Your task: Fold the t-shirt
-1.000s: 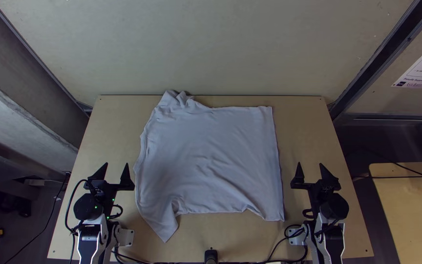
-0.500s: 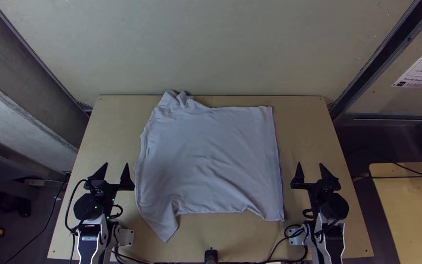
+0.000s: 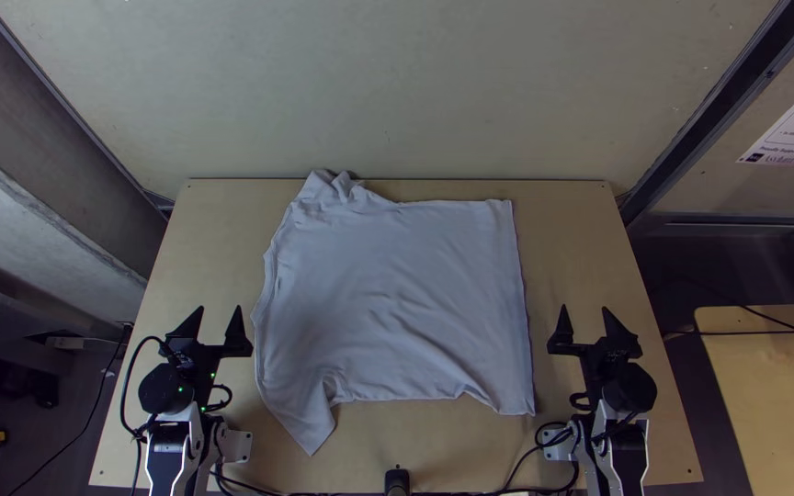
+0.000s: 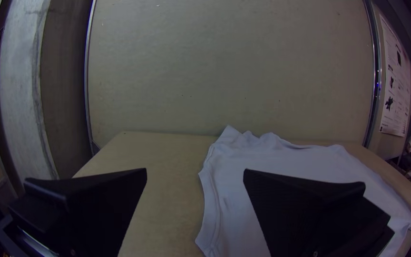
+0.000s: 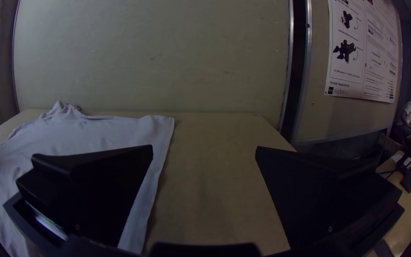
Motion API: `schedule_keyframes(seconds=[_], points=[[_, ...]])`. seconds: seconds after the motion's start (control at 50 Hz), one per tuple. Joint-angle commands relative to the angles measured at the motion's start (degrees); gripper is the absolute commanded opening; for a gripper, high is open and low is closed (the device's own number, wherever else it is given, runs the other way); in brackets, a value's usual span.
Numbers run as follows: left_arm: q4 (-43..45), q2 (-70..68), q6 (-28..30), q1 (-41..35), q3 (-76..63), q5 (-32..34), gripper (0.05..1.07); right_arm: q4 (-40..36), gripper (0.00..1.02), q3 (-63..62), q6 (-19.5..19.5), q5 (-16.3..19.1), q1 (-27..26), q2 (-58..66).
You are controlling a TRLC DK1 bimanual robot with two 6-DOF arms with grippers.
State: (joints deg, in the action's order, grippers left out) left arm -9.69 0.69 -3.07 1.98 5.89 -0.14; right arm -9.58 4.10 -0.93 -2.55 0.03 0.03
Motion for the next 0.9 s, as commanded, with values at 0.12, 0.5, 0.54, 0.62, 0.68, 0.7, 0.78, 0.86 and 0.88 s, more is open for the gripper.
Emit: schedule_keyframes(seconds=[0.12,0.5,0.54,0.62,0.68,0.7,0.78,0.86,0.88], points=[[0.2,-0.78,-2.91,-0.48,-2.64,0.32,1.03,0.71,0.99,-0.23,-1.09,-0.62,-1.35,-0.3],[2.49,2.3,-1.32,-0.66,4.39,0.76,1.03,0.53,0.99,9.7,-0.39,-0.62,-2.67,4.8],[3.01,4.15,-1.32,-0.75,5.8,0.76,1.03,0.44,0.99,11.72,-0.21,-0.62,-2.58,6.65],[3.72,9.07,-1.32,-0.66,9.31,0.85,1.03,0.88,0.99,15.5,-0.04,-0.53,-2.58,10.6],[4.33,12.76,-1.32,-0.66,12.13,0.85,1.03,1.67,0.99,18.31,-0.04,-0.53,-2.58,13.33],[4.33,13.9,-1.32,-0.75,13.18,0.85,1.03,1.67,0.99,19.19,-0.04,-0.53,-2.58,14.29],[6.53,18.3,-1.32,-0.75,17.14,0.93,1.03,1.76,0.99,22.97,0.05,-0.53,-2.41,18.07],[7.5,23.92,-1.32,-0.84,22.23,1.11,1.03,1.76,0.99,27.02,0.05,-0.53,-2.23,22.38],[7.41,25.33,-1.32,-0.84,23.64,1.11,1.03,1.76,0.99,28.07,0.14,-0.53,-2.14,23.61]])
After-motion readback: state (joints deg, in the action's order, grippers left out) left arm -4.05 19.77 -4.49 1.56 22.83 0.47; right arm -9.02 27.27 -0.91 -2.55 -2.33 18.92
